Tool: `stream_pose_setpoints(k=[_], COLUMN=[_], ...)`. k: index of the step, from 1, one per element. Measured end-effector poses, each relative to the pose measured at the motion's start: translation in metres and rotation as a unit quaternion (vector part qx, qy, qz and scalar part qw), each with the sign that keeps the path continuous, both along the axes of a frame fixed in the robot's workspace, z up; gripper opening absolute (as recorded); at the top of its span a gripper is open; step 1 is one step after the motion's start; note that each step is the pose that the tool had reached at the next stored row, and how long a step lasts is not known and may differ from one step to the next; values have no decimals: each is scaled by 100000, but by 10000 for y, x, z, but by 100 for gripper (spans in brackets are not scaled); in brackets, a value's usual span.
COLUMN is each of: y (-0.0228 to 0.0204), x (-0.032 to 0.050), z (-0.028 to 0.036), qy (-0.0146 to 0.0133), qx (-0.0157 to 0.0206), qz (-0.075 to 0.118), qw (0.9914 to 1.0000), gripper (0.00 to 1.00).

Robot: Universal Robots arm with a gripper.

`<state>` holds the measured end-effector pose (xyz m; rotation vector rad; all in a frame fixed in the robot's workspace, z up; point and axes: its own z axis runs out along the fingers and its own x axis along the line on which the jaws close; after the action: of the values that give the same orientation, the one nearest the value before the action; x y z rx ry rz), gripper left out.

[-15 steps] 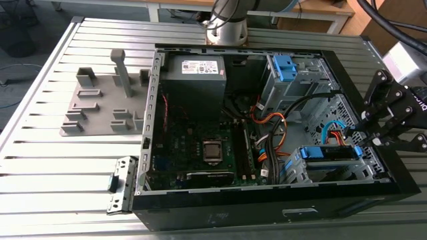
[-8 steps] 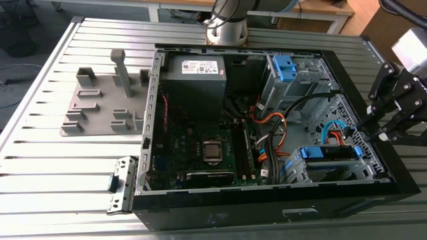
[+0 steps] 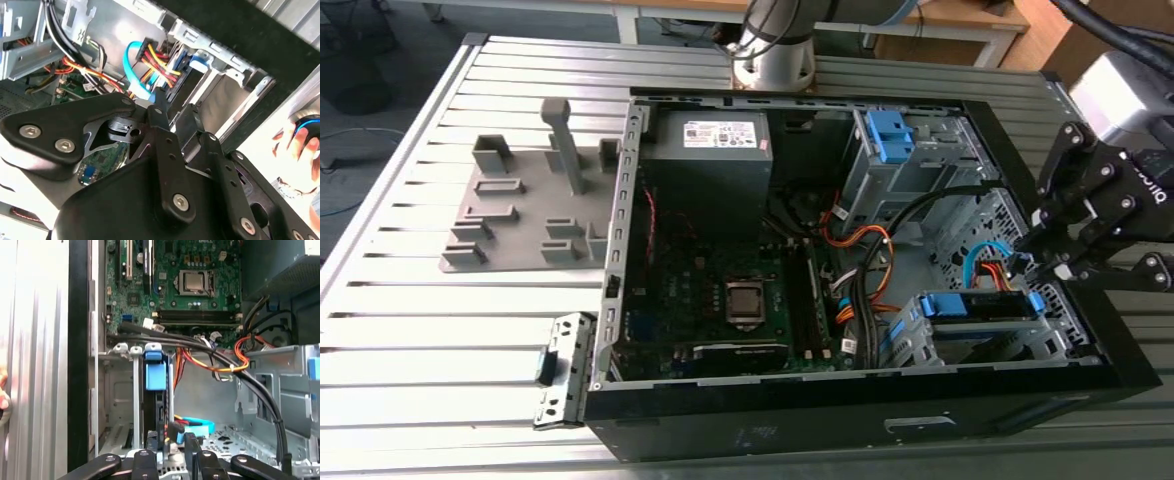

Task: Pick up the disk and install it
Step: 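Insert the second disk wire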

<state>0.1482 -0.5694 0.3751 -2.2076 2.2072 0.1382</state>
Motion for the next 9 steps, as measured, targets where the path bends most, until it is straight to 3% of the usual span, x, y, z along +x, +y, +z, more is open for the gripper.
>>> stream_pose_setpoints(k=[9], y=[10], x=[-39], z=[-33], qy=[-4], qx=[-6], qz=[0], qw=[100000], gripper=[36])
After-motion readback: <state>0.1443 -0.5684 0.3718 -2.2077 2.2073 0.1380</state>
